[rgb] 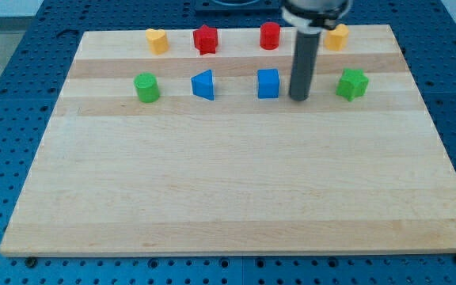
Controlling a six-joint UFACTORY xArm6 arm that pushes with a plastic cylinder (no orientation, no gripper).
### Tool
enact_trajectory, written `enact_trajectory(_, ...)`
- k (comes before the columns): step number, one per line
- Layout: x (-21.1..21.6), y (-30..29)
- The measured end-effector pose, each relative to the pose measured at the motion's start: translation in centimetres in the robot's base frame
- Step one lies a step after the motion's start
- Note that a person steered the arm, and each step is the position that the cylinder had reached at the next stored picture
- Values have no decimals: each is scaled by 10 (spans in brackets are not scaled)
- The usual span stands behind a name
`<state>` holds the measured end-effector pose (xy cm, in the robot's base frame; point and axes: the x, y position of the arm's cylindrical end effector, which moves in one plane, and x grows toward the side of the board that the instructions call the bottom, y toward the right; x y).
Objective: Move the blue cube towards blue triangle
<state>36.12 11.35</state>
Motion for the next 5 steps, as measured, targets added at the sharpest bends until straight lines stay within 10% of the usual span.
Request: enact_trajectory(5, -33, -92)
